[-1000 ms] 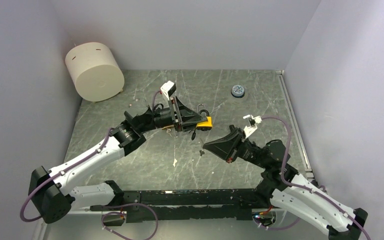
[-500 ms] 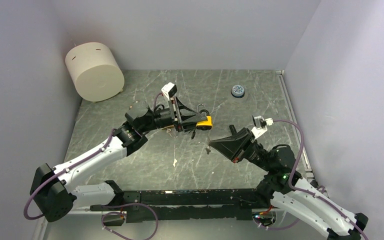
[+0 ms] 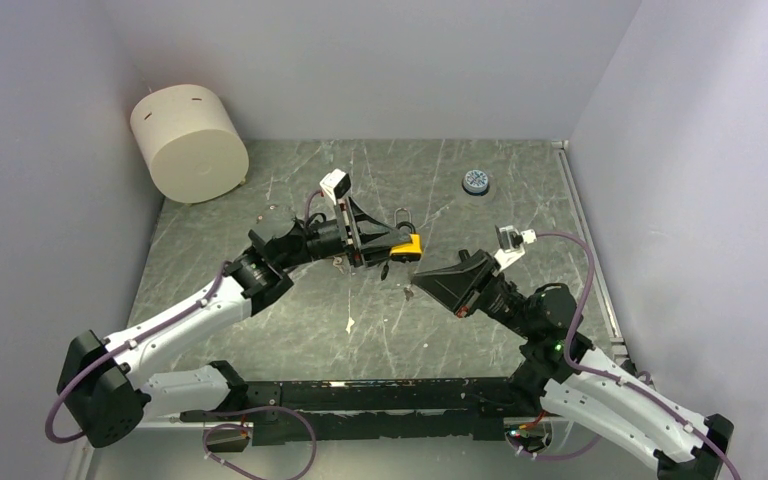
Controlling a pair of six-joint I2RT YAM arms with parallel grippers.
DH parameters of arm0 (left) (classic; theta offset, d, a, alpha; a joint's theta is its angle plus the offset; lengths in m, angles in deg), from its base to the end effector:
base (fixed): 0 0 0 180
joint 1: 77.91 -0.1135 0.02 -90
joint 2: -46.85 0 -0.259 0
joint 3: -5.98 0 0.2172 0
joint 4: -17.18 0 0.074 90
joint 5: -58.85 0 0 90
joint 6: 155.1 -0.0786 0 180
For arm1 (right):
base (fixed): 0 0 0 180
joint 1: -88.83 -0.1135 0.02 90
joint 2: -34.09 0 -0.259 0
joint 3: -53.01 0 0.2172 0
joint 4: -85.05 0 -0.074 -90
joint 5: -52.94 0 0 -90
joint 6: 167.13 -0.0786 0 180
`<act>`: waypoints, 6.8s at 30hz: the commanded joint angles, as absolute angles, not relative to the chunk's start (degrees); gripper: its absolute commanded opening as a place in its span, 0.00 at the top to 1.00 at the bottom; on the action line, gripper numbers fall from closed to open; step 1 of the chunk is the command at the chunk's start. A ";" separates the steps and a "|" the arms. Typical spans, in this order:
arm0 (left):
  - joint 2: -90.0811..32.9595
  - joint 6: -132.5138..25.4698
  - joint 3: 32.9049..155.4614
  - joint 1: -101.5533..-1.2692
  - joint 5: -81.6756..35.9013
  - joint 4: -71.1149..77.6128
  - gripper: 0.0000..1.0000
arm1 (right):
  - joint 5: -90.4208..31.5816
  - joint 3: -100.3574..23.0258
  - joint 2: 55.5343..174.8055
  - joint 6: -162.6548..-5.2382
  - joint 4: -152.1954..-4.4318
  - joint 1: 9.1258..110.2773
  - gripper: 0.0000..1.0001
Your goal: Unlock with the key
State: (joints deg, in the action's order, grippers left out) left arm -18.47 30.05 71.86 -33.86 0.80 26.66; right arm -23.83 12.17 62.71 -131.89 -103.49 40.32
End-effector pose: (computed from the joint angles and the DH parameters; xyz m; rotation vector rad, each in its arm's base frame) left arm 0.1634 -0.2159 0.3755 -0.2263 1.9264 -2.2350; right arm 0.0830 0.1210 0.3369 -0.1576 1.4023 1.6806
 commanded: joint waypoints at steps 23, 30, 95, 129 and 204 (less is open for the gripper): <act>-14.89 27.17 71.64 -34.05 -0.13 31.05 0.97 | -34.09 10.85 63.67 -145.33 -102.05 40.42 1.00; -13.53 24.06 71.86 -34.06 -1.30 29.66 0.97 | -36.85 10.51 64.42 -150.49 -99.97 40.39 1.00; -12.76 15.70 60.42 -34.14 -13.54 40.16 0.97 | -32.51 12.69 69.14 -144.33 -104.31 41.11 0.53; -12.74 20.11 59.46 -34.10 -10.07 44.64 0.97 | -30.38 10.46 78.10 -148.84 -114.48 41.48 1.00; -3.10 -32.90 69.15 -34.05 17.85 19.83 0.98 | -10.95 -5.83 69.75 -115.24 -84.74 53.35 0.32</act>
State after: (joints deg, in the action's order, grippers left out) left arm -2.63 -30.93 64.97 -34.16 10.48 16.63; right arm -15.87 0.52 67.26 -132.13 -99.92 53.19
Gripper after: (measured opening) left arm 0.299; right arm 0.673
